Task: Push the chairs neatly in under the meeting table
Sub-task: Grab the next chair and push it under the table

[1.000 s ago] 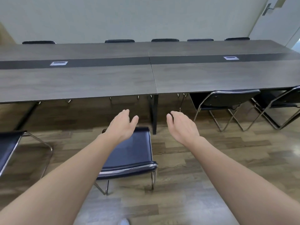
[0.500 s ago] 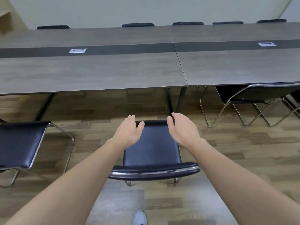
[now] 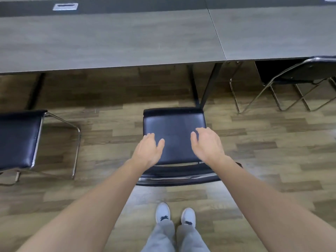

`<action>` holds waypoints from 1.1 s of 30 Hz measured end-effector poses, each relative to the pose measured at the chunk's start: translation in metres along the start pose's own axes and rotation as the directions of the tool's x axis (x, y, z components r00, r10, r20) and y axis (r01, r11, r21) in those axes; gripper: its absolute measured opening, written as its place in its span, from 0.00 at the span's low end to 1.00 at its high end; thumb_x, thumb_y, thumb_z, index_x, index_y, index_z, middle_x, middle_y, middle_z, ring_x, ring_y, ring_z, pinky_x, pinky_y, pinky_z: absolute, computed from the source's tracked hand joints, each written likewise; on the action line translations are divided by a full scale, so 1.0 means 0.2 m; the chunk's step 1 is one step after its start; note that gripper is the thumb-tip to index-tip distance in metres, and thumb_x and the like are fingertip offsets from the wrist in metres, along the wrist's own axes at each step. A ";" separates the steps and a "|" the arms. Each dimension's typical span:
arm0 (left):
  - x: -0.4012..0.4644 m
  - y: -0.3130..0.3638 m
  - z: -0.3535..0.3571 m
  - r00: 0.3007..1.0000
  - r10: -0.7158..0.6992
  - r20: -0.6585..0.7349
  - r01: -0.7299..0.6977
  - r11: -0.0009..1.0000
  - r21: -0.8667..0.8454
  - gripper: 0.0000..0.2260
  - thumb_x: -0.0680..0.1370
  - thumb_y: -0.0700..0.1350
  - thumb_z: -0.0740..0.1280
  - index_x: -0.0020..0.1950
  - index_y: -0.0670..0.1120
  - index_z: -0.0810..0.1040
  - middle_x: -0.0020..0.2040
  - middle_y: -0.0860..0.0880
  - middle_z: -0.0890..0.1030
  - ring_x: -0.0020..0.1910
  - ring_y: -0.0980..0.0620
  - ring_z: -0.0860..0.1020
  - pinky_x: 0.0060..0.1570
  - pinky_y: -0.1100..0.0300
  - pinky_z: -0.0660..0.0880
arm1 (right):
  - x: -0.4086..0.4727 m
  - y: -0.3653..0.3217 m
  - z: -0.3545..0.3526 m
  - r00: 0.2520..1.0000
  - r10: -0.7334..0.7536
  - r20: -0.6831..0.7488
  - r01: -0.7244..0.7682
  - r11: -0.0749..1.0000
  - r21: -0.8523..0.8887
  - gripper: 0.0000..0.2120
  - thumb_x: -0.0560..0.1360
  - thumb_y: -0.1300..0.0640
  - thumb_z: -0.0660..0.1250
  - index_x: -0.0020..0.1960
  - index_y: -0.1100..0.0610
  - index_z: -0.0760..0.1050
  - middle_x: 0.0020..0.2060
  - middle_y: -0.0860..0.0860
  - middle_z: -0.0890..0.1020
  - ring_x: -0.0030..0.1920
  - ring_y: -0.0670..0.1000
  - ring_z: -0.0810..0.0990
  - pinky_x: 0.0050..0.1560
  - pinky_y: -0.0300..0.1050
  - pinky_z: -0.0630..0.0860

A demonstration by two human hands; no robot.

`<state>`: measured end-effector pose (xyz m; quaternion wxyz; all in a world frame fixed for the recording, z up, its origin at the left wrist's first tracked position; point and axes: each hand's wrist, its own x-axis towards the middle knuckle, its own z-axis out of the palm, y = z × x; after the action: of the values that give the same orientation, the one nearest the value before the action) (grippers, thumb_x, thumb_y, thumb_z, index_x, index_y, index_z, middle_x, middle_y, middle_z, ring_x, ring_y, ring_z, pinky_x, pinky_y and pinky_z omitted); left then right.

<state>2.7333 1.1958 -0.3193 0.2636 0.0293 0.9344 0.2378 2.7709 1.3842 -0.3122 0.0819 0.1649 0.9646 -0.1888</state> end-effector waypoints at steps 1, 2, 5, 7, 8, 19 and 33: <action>0.01 -0.02 0.04 1.000 -0.014 0.014 0.014 1.000 0.003 0.25 0.84 0.53 0.55 0.75 0.37 0.63 0.75 0.41 0.66 0.74 0.44 0.63 0.70 0.54 0.60 | 0.00 0.03 0.04 1.000 0.019 0.025 -0.018 1.000 -0.011 0.17 0.82 0.52 0.52 0.55 0.60 0.76 0.52 0.55 0.81 0.60 0.58 0.73 0.61 0.52 0.69; 0.01 -0.04 0.07 0.999 -0.032 0.027 0.032 0.999 0.004 0.25 0.84 0.53 0.54 0.75 0.37 0.64 0.76 0.41 0.66 0.75 0.44 0.63 0.71 0.54 0.60 | 0.01 0.06 0.08 0.998 0.037 0.051 -0.036 0.999 -0.025 0.17 0.82 0.52 0.52 0.53 0.60 0.76 0.52 0.55 0.80 0.62 0.59 0.72 0.63 0.53 0.68; 0.03 -0.09 0.18 0.993 -0.100 0.060 0.101 0.995 -0.002 0.24 0.84 0.53 0.55 0.73 0.38 0.66 0.74 0.40 0.68 0.74 0.43 0.65 0.69 0.53 0.62 | -0.01 0.16 0.18 0.988 0.081 0.134 -0.069 0.993 -0.092 0.16 0.82 0.51 0.51 0.53 0.57 0.76 0.56 0.54 0.80 0.66 0.59 0.70 0.67 0.54 0.65; 0.04 -0.11 0.23 0.990 -0.123 0.066 0.123 0.992 -0.004 0.24 0.84 0.53 0.55 0.74 0.37 0.65 0.74 0.40 0.68 0.74 0.43 0.64 0.69 0.53 0.62 | -0.02 0.23 0.23 0.978 0.113 0.176 -0.094 0.989 -0.115 0.18 0.82 0.51 0.51 0.59 0.57 0.76 0.60 0.54 0.78 0.70 0.59 0.66 0.70 0.55 0.61; 0.04 -0.11 0.25 0.988 -0.132 0.074 0.133 0.991 -0.008 0.25 0.84 0.53 0.55 0.75 0.37 0.64 0.76 0.41 0.67 0.75 0.44 0.63 0.71 0.53 0.61 | -0.02 0.26 0.25 0.974 0.125 0.188 -0.103 0.987 -0.123 0.18 0.82 0.51 0.51 0.57 0.57 0.76 0.60 0.54 0.78 0.70 0.59 0.66 0.71 0.56 0.60; 0.02 -0.25 0.43 0.954 -0.300 -0.015 0.299 0.947 0.116 0.14 0.82 0.48 0.55 0.60 0.42 0.73 0.56 0.39 0.81 0.55 0.38 0.75 0.55 0.51 0.70 | -0.02 0.54 0.36 0.929 0.249 0.272 -0.198 0.959 -0.203 0.19 0.81 0.50 0.52 0.60 0.55 0.78 0.63 0.54 0.77 0.75 0.56 0.58 0.75 0.60 0.49; -0.10 -0.22 0.57 0.417 -0.897 0.146 0.429 0.052 -0.902 0.35 0.68 0.54 0.73 0.68 0.42 0.63 0.55 0.46 0.75 0.50 0.42 0.79 0.50 0.48 0.81 | -0.17 0.60 0.44 0.639 0.751 0.165 -0.741 0.544 0.394 0.46 0.69 0.43 0.71 0.75 0.61 0.51 0.74 0.61 0.54 0.67 0.64 0.67 0.61 0.57 0.70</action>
<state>2.8117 1.2018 -0.4142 0.0866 -0.6181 0.6007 0.4996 2.8525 1.4448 -0.4247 0.1048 0.5747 0.7370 -0.3399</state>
